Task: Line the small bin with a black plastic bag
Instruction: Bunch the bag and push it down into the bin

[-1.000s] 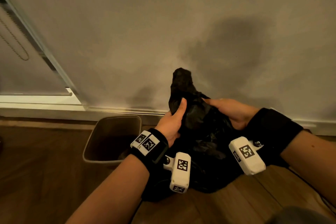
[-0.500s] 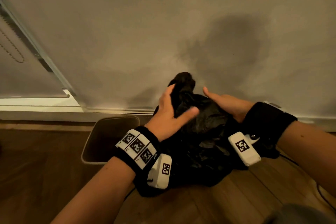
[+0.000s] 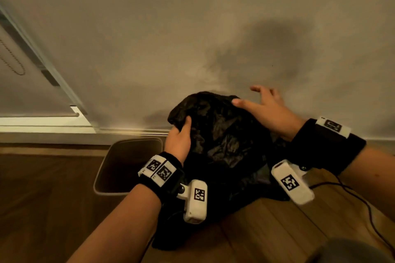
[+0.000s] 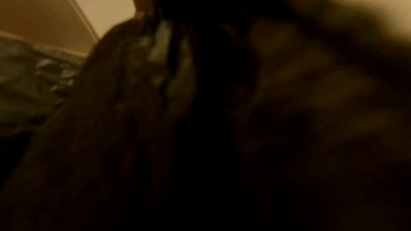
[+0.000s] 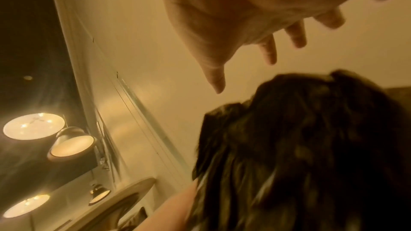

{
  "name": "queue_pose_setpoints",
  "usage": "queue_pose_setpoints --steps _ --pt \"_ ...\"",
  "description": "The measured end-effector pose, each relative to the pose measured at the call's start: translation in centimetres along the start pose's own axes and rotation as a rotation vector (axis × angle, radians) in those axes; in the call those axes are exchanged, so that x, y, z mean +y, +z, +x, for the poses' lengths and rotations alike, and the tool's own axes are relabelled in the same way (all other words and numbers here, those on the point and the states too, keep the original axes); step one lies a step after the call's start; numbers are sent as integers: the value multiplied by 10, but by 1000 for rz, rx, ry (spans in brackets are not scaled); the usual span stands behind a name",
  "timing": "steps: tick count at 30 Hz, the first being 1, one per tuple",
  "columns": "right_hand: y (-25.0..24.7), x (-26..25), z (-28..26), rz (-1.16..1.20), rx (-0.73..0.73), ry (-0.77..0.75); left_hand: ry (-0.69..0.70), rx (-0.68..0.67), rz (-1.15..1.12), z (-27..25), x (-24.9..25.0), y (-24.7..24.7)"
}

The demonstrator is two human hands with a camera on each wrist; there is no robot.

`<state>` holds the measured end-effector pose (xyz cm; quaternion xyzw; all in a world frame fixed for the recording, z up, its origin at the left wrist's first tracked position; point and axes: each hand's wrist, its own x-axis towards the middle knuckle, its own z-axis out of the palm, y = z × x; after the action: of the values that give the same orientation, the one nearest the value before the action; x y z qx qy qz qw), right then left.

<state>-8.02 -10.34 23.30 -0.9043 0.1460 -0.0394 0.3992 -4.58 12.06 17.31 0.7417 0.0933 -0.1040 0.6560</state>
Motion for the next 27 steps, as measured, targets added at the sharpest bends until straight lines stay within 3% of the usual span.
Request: queue_pose_setpoints --steps 4,7,9,12,16,20,23,25,27 --pt "29 0 -6 243 -203 209 -140 -107 -438 -13 2 25" --pt "47 -2 -4 563 -358 224 -180 -289 -557 -27 3 39" --pt "48 2 0 618 -464 149 -182 -356 -548 -27 1 37" --pt "36 18 9 675 -513 147 -209 -332 -491 -17 -5 19" --pt "9 29 18 868 -494 253 -235 -318 -462 -5 -18 -18" --pt "-12 31 18 935 -430 301 -230 -230 -176 2 -24 -50" --pt "-15 29 17 892 -435 307 -83 -89 117 10 -24 -62" --pt "-13 28 17 871 -468 303 172 -3 177 9 -14 -62" --pt "-7 24 17 869 -503 311 415 -68 191 -4 4 -50"
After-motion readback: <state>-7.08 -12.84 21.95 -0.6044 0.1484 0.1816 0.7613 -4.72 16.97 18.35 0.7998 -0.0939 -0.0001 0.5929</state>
